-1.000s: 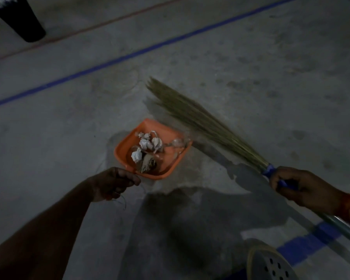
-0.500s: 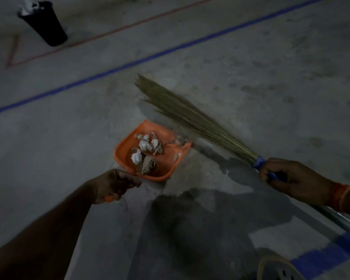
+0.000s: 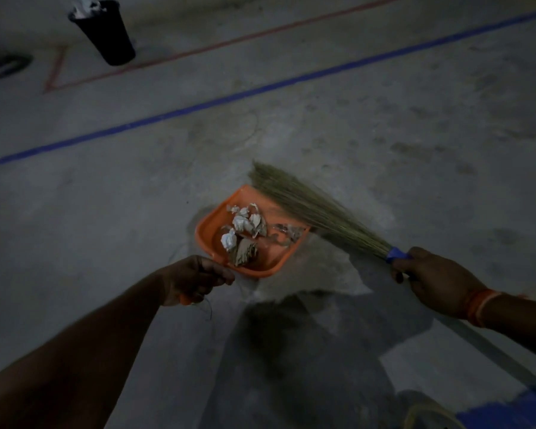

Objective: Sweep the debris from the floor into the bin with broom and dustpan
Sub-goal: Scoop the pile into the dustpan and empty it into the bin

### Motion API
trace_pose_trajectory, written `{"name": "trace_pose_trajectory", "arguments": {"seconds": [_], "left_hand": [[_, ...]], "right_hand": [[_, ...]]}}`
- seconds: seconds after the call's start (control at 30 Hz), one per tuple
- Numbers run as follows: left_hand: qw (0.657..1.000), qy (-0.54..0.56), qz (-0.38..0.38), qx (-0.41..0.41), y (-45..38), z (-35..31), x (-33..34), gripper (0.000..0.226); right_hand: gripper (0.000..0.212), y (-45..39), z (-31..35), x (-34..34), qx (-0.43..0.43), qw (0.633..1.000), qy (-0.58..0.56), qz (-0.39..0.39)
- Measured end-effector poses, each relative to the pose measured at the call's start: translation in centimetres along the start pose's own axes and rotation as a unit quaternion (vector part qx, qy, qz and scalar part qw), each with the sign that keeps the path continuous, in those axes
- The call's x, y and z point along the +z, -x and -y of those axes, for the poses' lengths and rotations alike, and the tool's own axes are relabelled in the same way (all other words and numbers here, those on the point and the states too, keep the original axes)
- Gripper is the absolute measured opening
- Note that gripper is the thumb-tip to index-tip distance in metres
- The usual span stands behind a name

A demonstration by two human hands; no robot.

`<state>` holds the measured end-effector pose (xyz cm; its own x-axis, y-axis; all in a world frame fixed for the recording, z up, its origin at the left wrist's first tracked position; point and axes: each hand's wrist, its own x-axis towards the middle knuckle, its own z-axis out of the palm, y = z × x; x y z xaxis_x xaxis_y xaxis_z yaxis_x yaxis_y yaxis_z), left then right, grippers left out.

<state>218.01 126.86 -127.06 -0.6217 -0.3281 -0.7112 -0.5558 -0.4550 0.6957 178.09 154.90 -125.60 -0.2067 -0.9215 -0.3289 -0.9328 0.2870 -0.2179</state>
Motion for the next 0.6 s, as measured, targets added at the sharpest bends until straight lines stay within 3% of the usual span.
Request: {"name": "trace_pose_trajectory", "arguments": {"seconds": [0.3,0.6], "left_hand": [[0.998,0.022,-0.06,0.025,1.3,0.5,-1.5,0.038],[0.987,0.087,-0.125,0.048,3.8,2.0,-4.2,0.043]], "right_hand": [[0.027,-0.3,-0.3,0.0,0.036,0.998,-0.059,-0.001],[0.041,0.4,-1.1,-0.3,0.046,0.983,-0.173,-0.043]]}}
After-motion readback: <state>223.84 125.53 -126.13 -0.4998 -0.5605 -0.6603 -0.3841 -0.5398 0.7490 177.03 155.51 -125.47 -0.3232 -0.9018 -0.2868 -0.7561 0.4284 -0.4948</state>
